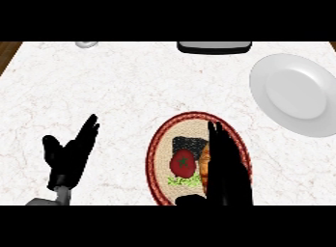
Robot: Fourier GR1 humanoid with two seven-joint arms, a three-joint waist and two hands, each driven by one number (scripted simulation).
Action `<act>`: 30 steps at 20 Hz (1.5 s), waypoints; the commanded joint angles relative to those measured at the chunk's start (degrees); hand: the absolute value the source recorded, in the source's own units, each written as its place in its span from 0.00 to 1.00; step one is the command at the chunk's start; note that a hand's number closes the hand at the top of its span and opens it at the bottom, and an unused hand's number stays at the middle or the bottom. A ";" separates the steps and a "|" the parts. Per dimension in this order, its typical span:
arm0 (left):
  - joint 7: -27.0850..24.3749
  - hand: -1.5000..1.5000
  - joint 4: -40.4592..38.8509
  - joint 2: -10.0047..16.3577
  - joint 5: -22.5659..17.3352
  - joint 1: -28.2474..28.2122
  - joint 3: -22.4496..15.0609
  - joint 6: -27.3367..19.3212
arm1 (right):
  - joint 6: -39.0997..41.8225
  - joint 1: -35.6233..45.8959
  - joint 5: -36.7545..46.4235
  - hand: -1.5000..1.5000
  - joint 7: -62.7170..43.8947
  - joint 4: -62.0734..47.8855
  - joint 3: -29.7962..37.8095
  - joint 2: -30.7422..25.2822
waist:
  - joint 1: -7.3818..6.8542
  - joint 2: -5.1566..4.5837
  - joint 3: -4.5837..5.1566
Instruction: Pick the tomato from the placemat and place it in the plate
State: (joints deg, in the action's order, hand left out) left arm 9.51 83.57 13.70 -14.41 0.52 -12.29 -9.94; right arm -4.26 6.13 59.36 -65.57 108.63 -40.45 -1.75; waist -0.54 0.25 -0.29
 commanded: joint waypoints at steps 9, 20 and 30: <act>1.28 0.50 -1.47 -0.12 -0.99 -0.90 1.56 2.71 | -1.96 5.99 -0.38 0.00 -13.97 -7.93 -3.43 1.71 | 0.11 -0.22 0.34; 0.17 0.50 -3.29 -1.87 1.24 -0.59 1.74 1.81 | -3.80 5.66 -1.85 0.00 -10.33 -14.33 -0.35 1.71 | 0.49 -0.29 0.32; 2.21 0.50 -0.40 -1.92 1.86 -2.19 2.16 2.65 | -3.40 12.21 -7.44 1.00 -2.14 -28.91 1.39 1.72 | -0.01 -0.31 0.30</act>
State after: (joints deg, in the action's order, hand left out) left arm 11.13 84.09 11.92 -12.25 0.29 -10.33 -8.32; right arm -7.61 15.02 53.22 -64.68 85.48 -40.47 -0.71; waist -0.49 0.32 -0.27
